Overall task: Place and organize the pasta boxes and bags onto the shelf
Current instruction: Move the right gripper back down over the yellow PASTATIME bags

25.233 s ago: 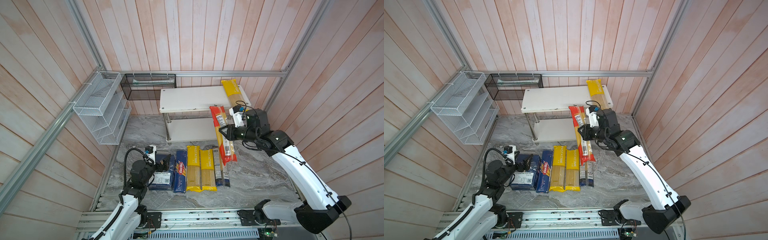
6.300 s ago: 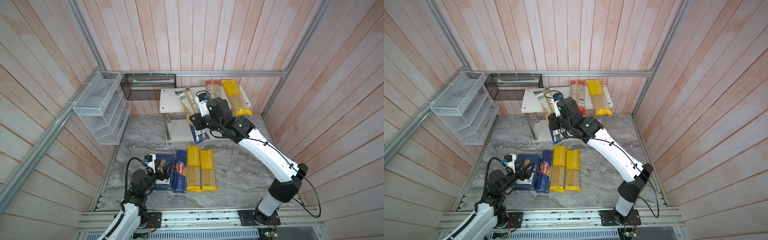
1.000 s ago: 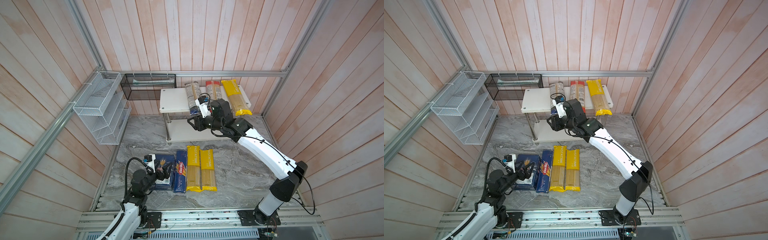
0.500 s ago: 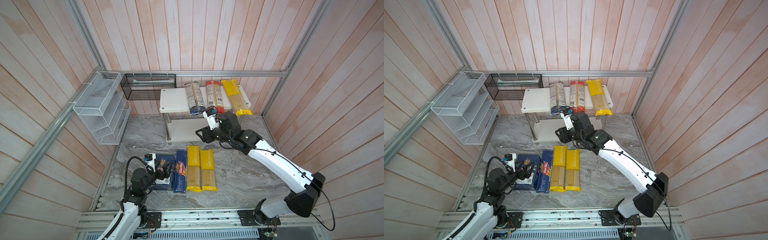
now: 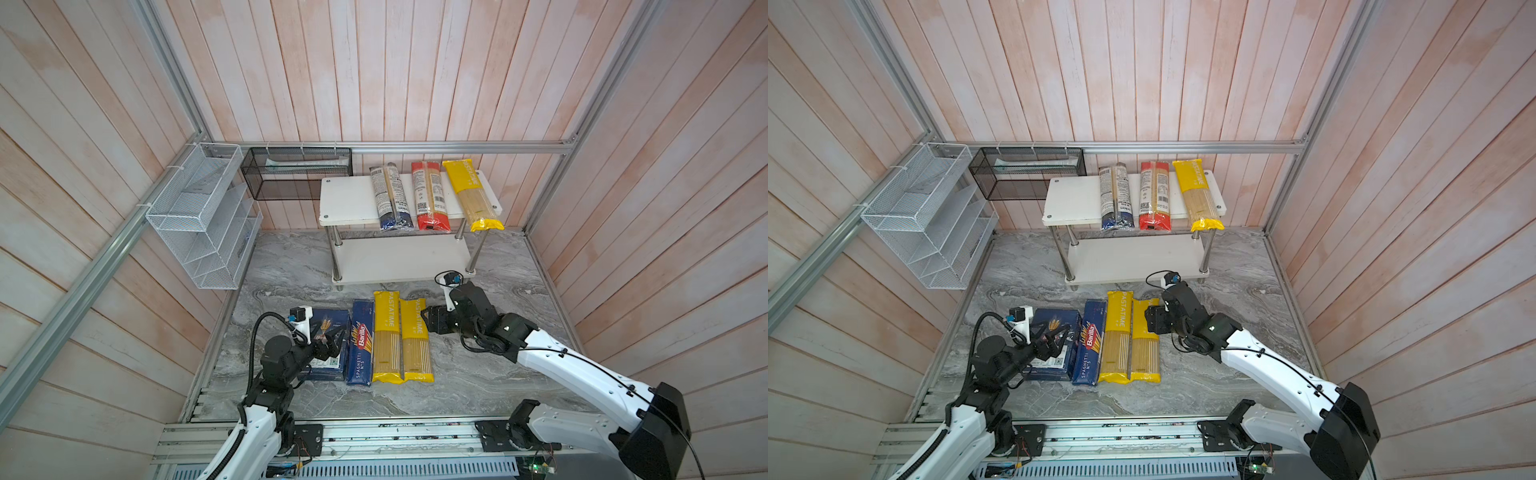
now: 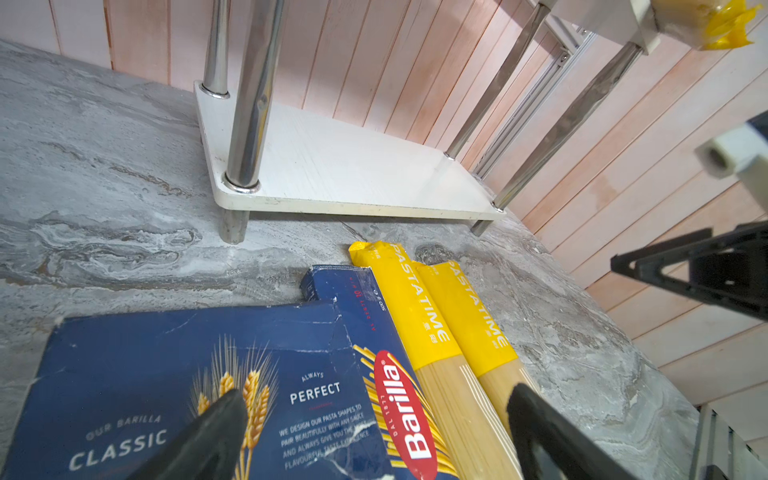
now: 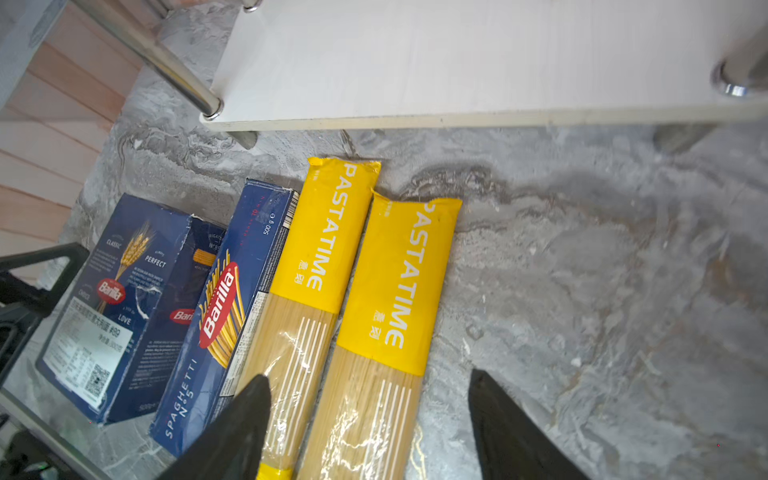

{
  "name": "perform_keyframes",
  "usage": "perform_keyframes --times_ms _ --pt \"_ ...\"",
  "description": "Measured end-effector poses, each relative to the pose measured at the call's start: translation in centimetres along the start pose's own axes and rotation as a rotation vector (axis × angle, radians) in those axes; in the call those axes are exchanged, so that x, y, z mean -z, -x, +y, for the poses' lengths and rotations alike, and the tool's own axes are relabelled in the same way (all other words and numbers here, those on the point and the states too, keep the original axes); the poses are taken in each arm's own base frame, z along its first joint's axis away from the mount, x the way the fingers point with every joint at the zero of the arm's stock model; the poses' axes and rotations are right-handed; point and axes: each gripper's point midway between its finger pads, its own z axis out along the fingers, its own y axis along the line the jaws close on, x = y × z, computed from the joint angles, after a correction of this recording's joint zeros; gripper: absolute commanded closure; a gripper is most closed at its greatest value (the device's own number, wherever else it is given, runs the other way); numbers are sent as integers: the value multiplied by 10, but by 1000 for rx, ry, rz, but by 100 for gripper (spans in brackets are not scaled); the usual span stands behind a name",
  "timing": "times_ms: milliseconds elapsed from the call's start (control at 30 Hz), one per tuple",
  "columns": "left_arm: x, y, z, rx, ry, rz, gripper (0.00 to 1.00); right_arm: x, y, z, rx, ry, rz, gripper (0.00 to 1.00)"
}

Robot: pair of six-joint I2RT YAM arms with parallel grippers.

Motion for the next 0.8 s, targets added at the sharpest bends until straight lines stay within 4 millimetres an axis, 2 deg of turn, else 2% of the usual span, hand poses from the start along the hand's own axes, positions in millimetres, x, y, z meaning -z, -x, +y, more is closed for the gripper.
perform_keyframes --times_ms 133,300,500,800 --pt "4 4 -3 -13 -11 -30 0 -9 -21 -5 -39 -15 26 10" --pt "3 0 -3 -8 -16 -14 0 -26 -44 -8 -71 -54 66 9" --pt "0 -10 -5 -7 -43 33 0 -46 -58 -11 -95 -93 91 8" --pt "0 -8 -15 -29 -97 29 0 -72 -81 -21 -87 -153 164 7"
